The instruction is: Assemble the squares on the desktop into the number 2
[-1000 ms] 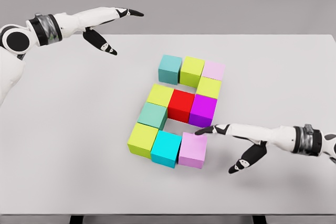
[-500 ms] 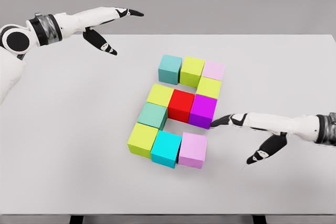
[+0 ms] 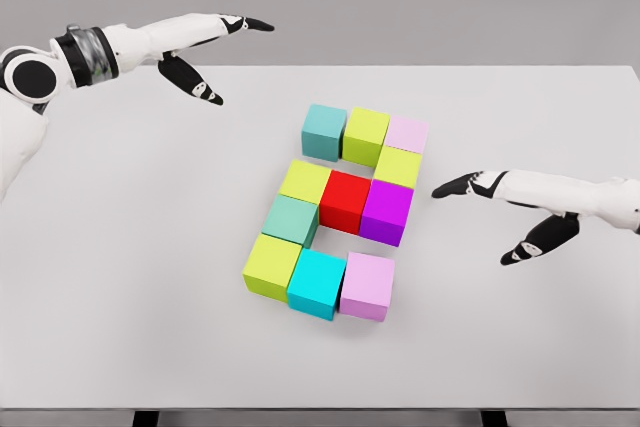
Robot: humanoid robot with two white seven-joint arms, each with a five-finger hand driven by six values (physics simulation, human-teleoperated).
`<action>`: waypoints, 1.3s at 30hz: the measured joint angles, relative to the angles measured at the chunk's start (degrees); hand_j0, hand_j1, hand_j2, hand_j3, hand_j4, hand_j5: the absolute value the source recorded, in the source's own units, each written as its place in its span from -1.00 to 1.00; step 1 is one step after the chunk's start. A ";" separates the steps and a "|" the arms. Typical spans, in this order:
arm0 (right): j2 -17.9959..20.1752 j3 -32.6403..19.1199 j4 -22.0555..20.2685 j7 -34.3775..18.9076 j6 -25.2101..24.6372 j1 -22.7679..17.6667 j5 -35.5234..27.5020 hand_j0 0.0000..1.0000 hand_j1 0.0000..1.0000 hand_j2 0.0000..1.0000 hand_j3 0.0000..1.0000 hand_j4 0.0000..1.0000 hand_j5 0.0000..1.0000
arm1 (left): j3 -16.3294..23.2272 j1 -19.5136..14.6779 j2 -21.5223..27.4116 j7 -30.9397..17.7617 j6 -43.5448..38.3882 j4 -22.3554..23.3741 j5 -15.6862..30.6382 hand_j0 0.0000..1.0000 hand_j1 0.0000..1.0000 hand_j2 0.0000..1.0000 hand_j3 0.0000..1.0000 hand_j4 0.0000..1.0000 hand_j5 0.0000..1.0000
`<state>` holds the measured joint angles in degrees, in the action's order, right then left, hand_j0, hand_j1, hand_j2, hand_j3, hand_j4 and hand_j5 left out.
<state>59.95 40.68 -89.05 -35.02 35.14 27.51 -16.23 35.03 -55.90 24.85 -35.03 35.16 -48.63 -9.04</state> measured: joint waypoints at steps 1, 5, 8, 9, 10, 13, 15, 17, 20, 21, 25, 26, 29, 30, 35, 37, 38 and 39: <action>-0.01 -0.01 0.06 0.00 0.00 0.00 0.14 1.00 1.00 1.00 1.00 1.00 1.00 | -0.01 0.09 0.00 0.00 0.00 0.01 0.00 1.00 1.00 1.00 1.00 1.00 1.00; -0.06 -0.03 0.79 0.00 0.00 0.70 1.37 1.00 1.00 1.00 1.00 1.00 1.00 | 0.02 0.09 0.01 0.00 0.00 0.04 -0.01 1.00 1.00 1.00 1.00 1.00 1.00; -0.10 -0.04 0.98 0.00 0.00 0.88 1.91 1.00 1.00 1.00 1.00 1.00 1.00 | 0.08 0.09 0.11 0.00 0.00 0.05 0.00 1.00 1.00 1.00 1.00 1.00 1.00; -0.19 -0.04 1.02 0.00 -0.01 1.23 2.60 1.00 1.00 1.00 1.00 1.00 1.00 | 0.10 0.09 0.24 0.00 0.00 0.05 0.00 1.00 1.00 1.00 1.00 1.00 1.00; -0.28 -0.04 1.05 0.00 0.00 1.32 3.33 1.00 1.00 1.00 1.00 1.00 1.00 | 0.11 0.09 0.34 0.00 0.00 0.05 0.00 1.00 1.00 1.00 1.00 1.00 1.00; -0.43 -0.09 1.37 0.00 0.00 1.76 4.58 1.00 1.00 1.00 1.00 1.00 1.00 | 0.13 0.09 0.56 0.00 0.00 0.05 -0.01 1.00 1.00 1.00 1.00 1.00 1.00; -0.47 -0.12 1.62 0.00 0.00 2.02 4.98 1.00 1.00 1.00 1.00 1.00 1.00 | 0.13 0.09 0.67 0.00 0.00 0.05 -0.01 1.00 1.00 1.00 1.00 1.00 1.00; -0.49 -0.17 1.84 0.00 0.00 2.99 5.23 1.00 1.00 1.00 1.00 1.00 1.00 | 0.13 0.18 0.74 0.00 0.00 0.05 -0.01 1.00 1.00 1.00 1.00 1.00 1.00; -0.51 -0.18 2.36 0.00 0.00 3.25 5.45 1.00 1.00 1.00 1.00 1.00 1.00 | 0.18 0.26 0.77 0.00 0.00 0.05 -0.03 1.00 1.00 1.00 1.00 1.00 1.00; -0.51 -0.17 2.45 0.00 0.00 3.25 5.49 1.00 1.00 1.00 1.00 1.00 1.00 | 0.18 0.35 0.79 0.00 0.00 0.05 -0.05 1.00 1.00 1.00 1.00 1.00 1.00; -0.53 -0.16 2.62 0.00 0.01 3.34 5.57 1.00 1.00 1.00 1.00 1.00 1.00 | 0.15 0.44 0.85 0.00 0.00 0.05 -0.07 1.00 1.00 1.00 1.00 1.00 1.00; -0.57 -0.16 2.62 0.00 0.01 3.34 5.58 1.00 1.00 1.00 1.00 1.00 1.00 | 0.14 0.44 0.86 0.00 0.00 0.03 -0.06 1.00 1.00 1.00 1.00 1.00 1.00; -0.76 -0.14 2.60 0.00 0.01 3.34 5.59 1.00 1.00 1.00 1.00 1.00 1.00 | 0.14 0.62 1.14 0.00 0.00 -0.10 0.00 1.00 1.00 1.00 1.00 1.00 1.00; -0.79 -0.14 2.60 0.00 0.01 3.34 5.59 1.00 1.00 1.00 1.00 1.00 1.00 | 0.12 0.62 1.25 0.00 0.00 -0.16 0.03 1.00 1.00 1.00 1.00 1.00 1.00; -0.91 -0.16 2.59 0.00 0.01 3.34 5.58 1.00 1.00 1.00 1.00 1.00 1.00 | 0.00 1.67 1.66 0.00 0.01 -0.27 0.19 1.00 1.00 1.00 1.00 1.00 1.00; -0.93 -0.15 2.59 0.00 0.01 3.43 5.55 1.00 1.00 1.00 1.00 1.00 1.00 | -0.05 1.85 2.04 0.00 0.01 -0.33 0.20 1.00 1.00 1.00 1.00 1.00 1.00; -0.94 -0.16 2.59 0.00 0.01 3.34 5.54 1.00 1.00 1.00 1.00 1.00 1.00 | -0.08 1.93 2.18 0.00 0.01 -0.39 0.22 1.00 1.00 1.00 1.00 1.00 1.00; -0.95 -0.15 2.59 0.00 0.01 3.34 5.53 1.00 1.00 1.00 1.00 1.00 1.00 | -0.07 2.19 2.34 0.00 0.00 -0.33 0.24 1.00 1.00 1.00 1.00 1.00 1.00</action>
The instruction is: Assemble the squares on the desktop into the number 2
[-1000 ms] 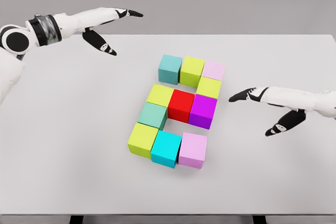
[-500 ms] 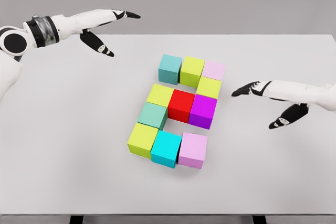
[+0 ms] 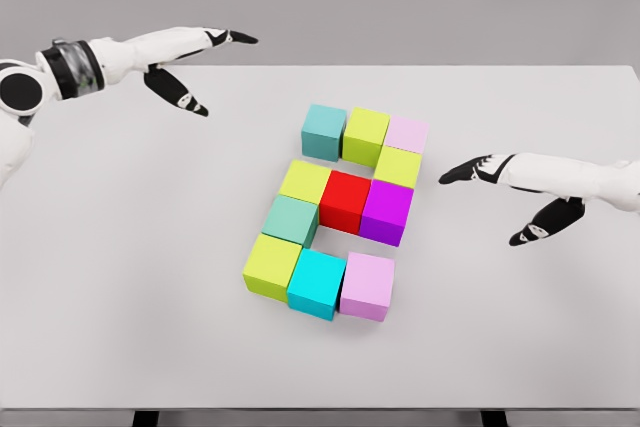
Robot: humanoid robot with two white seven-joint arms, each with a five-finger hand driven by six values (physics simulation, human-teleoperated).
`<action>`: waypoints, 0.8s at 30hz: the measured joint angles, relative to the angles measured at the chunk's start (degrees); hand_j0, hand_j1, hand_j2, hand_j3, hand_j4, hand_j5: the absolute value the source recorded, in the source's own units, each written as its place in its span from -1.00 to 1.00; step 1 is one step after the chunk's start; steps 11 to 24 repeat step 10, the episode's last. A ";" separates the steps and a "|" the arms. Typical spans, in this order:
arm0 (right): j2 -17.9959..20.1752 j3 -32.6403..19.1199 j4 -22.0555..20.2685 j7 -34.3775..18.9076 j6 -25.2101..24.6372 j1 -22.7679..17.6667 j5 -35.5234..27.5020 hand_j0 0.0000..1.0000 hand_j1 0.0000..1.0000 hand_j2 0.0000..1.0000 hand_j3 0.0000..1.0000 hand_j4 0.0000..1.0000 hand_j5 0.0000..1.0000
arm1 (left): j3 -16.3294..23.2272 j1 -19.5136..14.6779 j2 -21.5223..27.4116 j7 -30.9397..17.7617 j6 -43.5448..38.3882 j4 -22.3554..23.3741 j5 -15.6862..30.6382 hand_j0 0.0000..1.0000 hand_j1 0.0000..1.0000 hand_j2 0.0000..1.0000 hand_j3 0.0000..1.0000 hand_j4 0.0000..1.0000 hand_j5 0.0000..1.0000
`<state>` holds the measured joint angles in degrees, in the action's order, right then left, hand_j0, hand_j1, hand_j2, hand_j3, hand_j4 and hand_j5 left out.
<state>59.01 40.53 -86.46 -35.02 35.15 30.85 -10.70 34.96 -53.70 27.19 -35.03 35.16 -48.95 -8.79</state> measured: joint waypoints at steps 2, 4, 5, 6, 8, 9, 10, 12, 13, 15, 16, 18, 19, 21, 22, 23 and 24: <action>-0.01 -0.02 0.00 0.00 0.00 0.09 -0.01 1.00 1.00 1.00 1.00 1.00 1.00 | 0.02 1.58 0.64 0.00 0.01 0.08 -0.02 1.00 1.00 1.00 1.00 1.00 1.00; -0.01 0.00 -0.01 0.00 0.00 0.09 -0.02 1.00 1.00 1.00 1.00 1.00 1.00 | -0.03 2.82 1.23 -0.01 0.03 0.10 -0.04 1.00 1.00 1.00 1.00 1.00 1.00; -0.01 -0.01 -0.02 0.00 0.00 0.09 -0.01 1.00 1.00 1.00 1.00 1.00 1.00 | -0.06 3.26 1.72 -0.01 0.03 0.13 -0.02 1.00 1.00 1.00 1.00 1.00 1.00; -0.01 -0.03 -0.02 0.00 0.00 0.09 0.01 1.00 1.00 1.00 1.00 1.00 1.00 | -0.11 3.52 2.22 0.00 0.02 0.17 0.01 1.00 1.00 1.00 1.00 1.00 1.00; -0.01 -0.04 -0.03 0.00 0.00 0.09 0.04 1.00 1.00 1.00 1.00 1.00 1.00 | -0.16 3.52 2.91 0.00 0.00 0.25 0.04 1.00 1.00 1.00 1.00 1.00 1.00; -0.01 -0.02 -0.02 0.00 0.00 0.09 0.06 1.00 1.00 1.00 1.00 1.00 1.00 | -0.18 3.61 3.12 0.00 0.00 0.29 0.05 1.00 1.00 1.00 1.00 1.00 1.00; -0.01 -0.01 -0.03 0.00 0.00 0.09 0.09 1.00 1.00 1.00 1.00 1.00 1.00 | -0.20 3.78 3.27 0.00 0.00 0.31 0.06 1.00 1.00 1.00 1.00 1.00 1.00; -0.01 -0.01 -0.03 0.00 0.00 0.09 0.09 1.00 1.00 1.00 1.00 1.00 1.00 | -0.20 3.78 3.27 0.00 0.00 0.31 0.06 1.00 1.00 1.00 1.00 1.00 1.00; -0.01 -0.01 -0.03 0.00 0.00 0.09 0.09 1.00 1.00 1.00 1.00 1.00 1.00 | -0.20 3.78 3.27 0.00 0.00 0.31 0.06 1.00 1.00 1.00 1.00 1.00 1.00; -0.01 -0.01 -0.03 0.00 0.00 0.09 0.09 1.00 1.00 1.00 1.00 1.00 1.00 | -0.20 3.78 3.27 0.00 0.00 0.31 0.06 1.00 1.00 1.00 1.00 1.00 1.00; -0.01 -0.01 -0.03 0.00 0.00 0.09 0.09 1.00 1.00 1.00 1.00 1.00 1.00 | -0.20 3.78 3.27 0.00 0.00 0.31 0.06 1.00 1.00 1.00 1.00 1.00 1.00; -0.01 -0.01 -0.03 0.00 0.00 0.09 0.09 1.00 1.00 1.00 1.00 1.00 1.00 | -0.20 3.78 3.27 0.00 0.00 0.31 0.06 1.00 1.00 1.00 1.00 1.00 1.00; -0.01 -0.01 -0.03 0.00 0.00 0.09 0.09 1.00 1.00 1.00 1.00 1.00 1.00 | -0.20 3.78 3.27 0.00 0.00 0.31 0.06 1.00 1.00 1.00 1.00 1.00 1.00; -0.01 -0.01 -0.03 0.00 0.00 0.09 0.09 1.00 1.00 1.00 1.00 1.00 1.00 | -0.20 3.78 3.27 0.00 0.00 0.31 0.06 1.00 1.00 1.00 1.00 1.00 1.00; -0.01 -0.01 -0.03 0.00 0.00 0.09 0.09 1.00 1.00 1.00 1.00 1.00 1.00 | -0.20 3.78 3.27 0.00 0.00 0.31 0.06 1.00 1.00 1.00 1.00 1.00 1.00; -0.01 -0.01 -0.03 0.00 0.00 0.09 0.09 1.00 1.00 1.00 1.00 1.00 1.00 | -0.20 3.78 3.27 0.00 0.00 0.31 0.06 1.00 1.00 1.00 1.00 1.00 1.00; -0.01 -0.01 -0.03 0.00 0.00 0.09 0.09 1.00 1.00 1.00 1.00 1.00 1.00 | -0.20 3.78 3.27 0.00 0.00 0.31 0.06 1.00 1.00 1.00 1.00 1.00 1.00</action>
